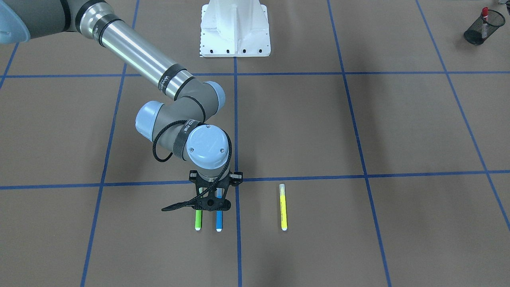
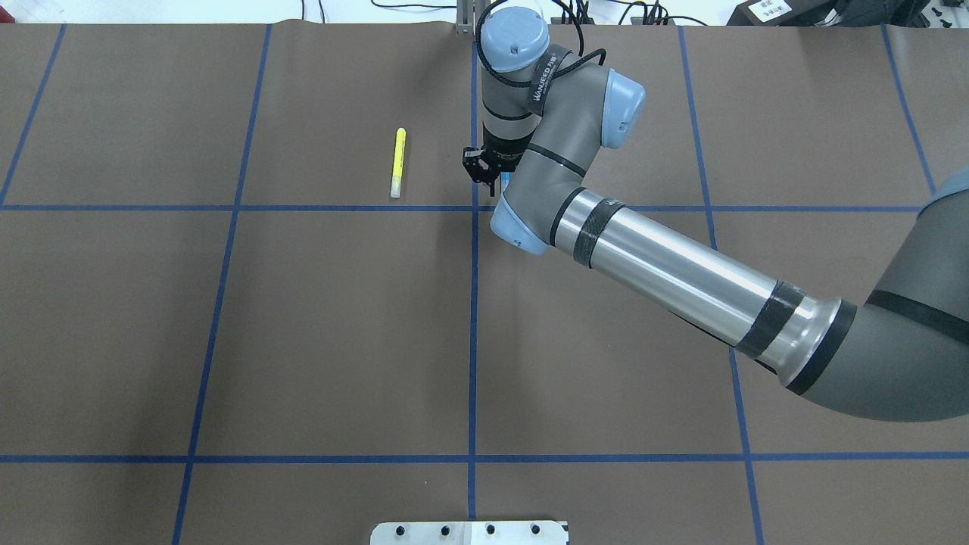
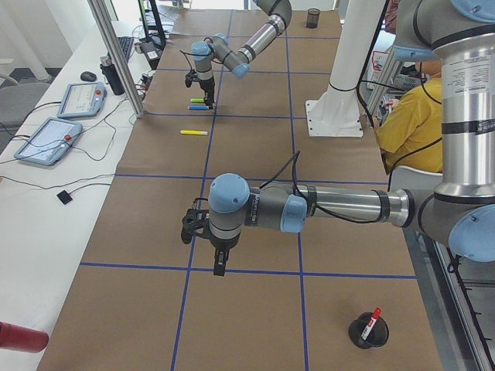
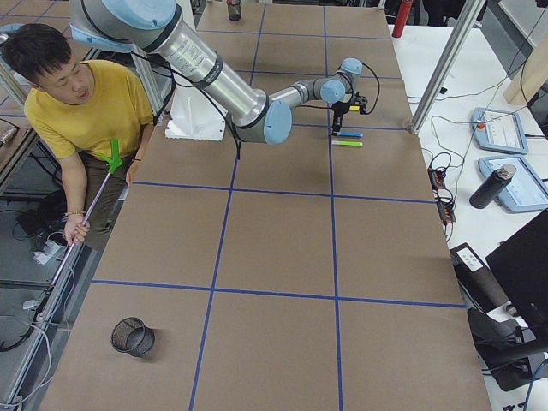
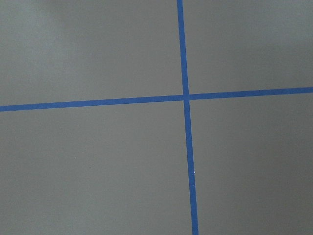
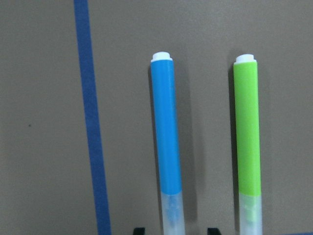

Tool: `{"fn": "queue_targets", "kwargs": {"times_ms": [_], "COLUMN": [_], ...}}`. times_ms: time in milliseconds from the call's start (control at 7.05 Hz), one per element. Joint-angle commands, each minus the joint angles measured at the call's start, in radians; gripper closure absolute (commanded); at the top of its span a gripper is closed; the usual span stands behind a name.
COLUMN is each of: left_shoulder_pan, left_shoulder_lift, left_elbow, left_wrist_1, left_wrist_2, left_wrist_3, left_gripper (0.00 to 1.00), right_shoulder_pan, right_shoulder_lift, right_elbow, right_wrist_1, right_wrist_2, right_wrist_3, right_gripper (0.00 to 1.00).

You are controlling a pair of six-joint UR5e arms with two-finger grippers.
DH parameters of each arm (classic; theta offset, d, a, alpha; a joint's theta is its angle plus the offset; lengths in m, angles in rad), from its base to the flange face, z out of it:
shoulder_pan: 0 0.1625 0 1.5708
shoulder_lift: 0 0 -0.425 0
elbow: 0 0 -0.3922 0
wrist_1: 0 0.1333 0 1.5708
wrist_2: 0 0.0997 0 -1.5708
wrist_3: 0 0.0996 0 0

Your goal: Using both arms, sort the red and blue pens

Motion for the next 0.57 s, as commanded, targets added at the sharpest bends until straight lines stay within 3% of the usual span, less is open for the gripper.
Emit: {"fn": "queue_targets", "kwargs": {"times_ms": [0, 426], "left_shoulder_pan": [0.000, -0.002], "left_shoulder_lift": [0.003, 0.003], "left_elbow": [0.000, -0.003], "left_wrist_1": [-0.002, -0.002], "left_wrist_2": [0.000, 0.000], "left_wrist_3": [0.001, 0.001], "left_gripper": [0.00, 0.00], "right_shoulder_pan": [-0.008, -0.010], "right_shoulder_lift": [-0.006, -0.007], "right_elbow": [-0.001, -0.004], "right_wrist_1": [0.002, 0.008], "right_wrist_2": [-0.010, -0.019], "right_wrist_3": [0.000, -0.002], "right_gripper": [0.46, 0.50]}}
